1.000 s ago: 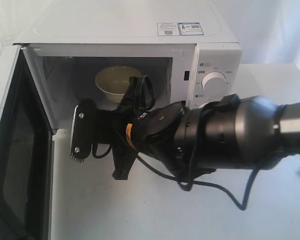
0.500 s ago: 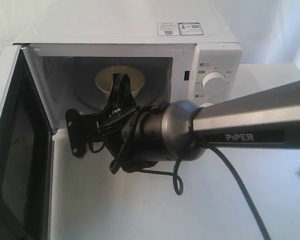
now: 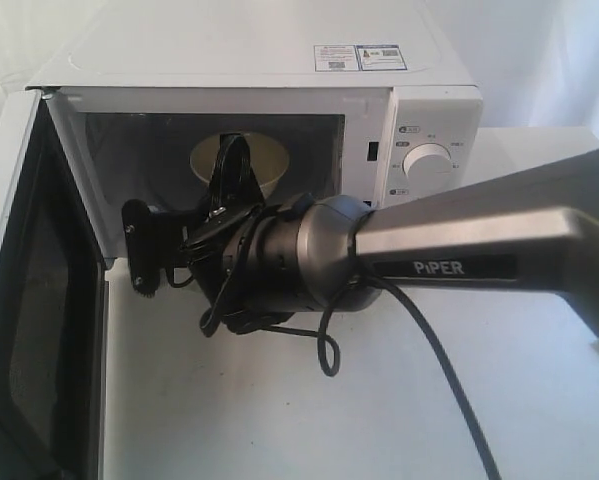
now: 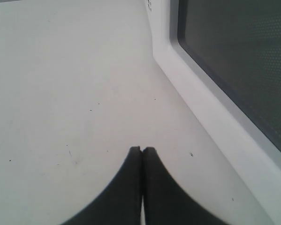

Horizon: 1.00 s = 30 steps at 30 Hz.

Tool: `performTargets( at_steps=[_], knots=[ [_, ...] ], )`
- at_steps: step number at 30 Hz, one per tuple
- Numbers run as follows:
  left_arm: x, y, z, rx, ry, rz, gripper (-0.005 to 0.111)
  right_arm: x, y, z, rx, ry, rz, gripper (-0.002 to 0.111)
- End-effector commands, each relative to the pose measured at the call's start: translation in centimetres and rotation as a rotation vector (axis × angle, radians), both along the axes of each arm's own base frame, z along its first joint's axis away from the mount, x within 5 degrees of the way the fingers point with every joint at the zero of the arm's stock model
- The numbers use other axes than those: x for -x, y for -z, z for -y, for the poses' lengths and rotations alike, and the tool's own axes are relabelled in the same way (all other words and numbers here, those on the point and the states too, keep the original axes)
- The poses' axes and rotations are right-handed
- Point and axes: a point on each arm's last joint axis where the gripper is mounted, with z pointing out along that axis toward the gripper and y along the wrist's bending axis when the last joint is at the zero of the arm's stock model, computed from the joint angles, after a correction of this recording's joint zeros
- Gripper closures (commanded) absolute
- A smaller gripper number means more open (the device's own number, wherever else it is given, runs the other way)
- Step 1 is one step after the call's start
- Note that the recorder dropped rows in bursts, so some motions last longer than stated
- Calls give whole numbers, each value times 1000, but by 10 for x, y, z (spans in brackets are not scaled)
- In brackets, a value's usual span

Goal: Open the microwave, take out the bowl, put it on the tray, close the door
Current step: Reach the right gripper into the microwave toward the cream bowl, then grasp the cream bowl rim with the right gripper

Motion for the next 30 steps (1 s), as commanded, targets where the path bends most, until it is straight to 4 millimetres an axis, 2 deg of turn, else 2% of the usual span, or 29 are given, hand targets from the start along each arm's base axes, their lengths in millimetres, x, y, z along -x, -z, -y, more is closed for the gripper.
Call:
performTargets(
  at_steps=[1, 4, 11, 14, 24, 30],
  knots=[
    [0, 1, 0, 12, 0, 1, 107, -9, -4, 4, -66, 22, 24, 108],
    [0, 1, 0, 12, 0, 1, 107, -12, -4, 7, -85, 20, 11, 103],
    [0, 1, 0, 12, 0, 1, 107, -16, -3, 8, -110, -9, -5, 67],
    [0, 1, 0, 12, 0, 1, 107, -17, -4, 8, -105, -19, 9, 60],
    [0, 1, 0, 12, 0, 1, 107, -27, -6, 16, -153, -5, 19, 59],
    [0, 1, 0, 12, 0, 1, 107, -27, -7, 13, -198, -24, -3, 59]
  ],
)
